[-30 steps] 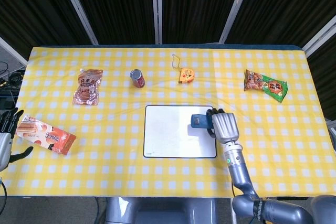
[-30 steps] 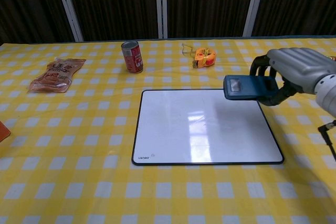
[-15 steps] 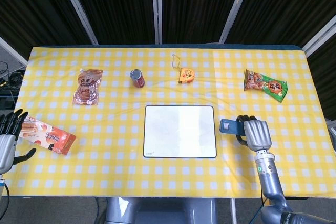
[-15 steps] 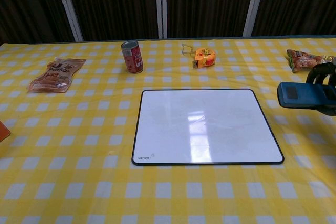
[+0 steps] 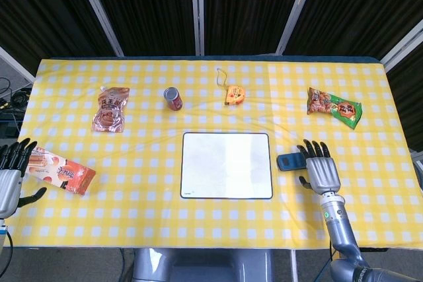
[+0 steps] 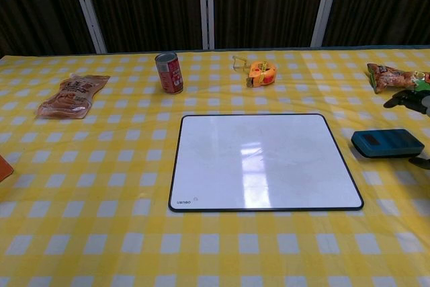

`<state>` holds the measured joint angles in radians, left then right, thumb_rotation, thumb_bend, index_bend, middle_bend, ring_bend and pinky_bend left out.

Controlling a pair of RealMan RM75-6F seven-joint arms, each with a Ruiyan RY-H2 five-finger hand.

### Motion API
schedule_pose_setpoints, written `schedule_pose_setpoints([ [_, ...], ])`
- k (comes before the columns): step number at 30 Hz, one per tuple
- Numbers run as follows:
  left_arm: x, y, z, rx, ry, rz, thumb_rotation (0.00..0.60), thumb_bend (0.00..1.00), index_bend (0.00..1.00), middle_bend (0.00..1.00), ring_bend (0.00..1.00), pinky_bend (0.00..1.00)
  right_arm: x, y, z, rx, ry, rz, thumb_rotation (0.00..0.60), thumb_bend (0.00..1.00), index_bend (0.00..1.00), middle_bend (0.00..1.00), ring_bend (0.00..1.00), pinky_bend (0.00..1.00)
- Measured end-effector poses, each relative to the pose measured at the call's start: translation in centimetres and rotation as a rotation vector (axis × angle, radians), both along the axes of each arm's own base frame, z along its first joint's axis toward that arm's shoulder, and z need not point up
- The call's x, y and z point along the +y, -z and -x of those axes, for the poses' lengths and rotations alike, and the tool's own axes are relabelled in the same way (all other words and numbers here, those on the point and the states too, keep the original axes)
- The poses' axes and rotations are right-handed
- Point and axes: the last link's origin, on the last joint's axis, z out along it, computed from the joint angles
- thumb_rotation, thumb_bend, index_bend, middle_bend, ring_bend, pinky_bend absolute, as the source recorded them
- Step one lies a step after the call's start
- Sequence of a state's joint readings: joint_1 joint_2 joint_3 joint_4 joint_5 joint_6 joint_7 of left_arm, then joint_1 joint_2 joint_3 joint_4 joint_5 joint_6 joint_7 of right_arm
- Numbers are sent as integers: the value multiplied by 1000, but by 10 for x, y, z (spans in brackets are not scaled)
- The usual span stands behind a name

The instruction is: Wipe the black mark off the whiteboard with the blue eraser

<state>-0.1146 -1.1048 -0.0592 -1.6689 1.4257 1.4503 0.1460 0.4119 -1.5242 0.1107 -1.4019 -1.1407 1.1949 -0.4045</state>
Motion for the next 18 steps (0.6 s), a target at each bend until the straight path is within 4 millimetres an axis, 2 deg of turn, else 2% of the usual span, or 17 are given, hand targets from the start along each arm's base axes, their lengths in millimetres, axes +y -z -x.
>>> schedule_pose_setpoints([
  [5,-1,0,0,-4,3,2,600,176,0,0,0,0,4,-10,1,-7,-6,26,600,147,24,0,0,0],
  [11,-2,0,2,-1,2,5,600,177,0,0,0,0,23,-33,-2,-47,-71,80,600,142,14,0,0,0],
  [18,-5,-1,2,-4,12,-6,600,177,0,0,0,0,70,-65,-4,-81,-240,179,600,137,3,0,0,0],
])
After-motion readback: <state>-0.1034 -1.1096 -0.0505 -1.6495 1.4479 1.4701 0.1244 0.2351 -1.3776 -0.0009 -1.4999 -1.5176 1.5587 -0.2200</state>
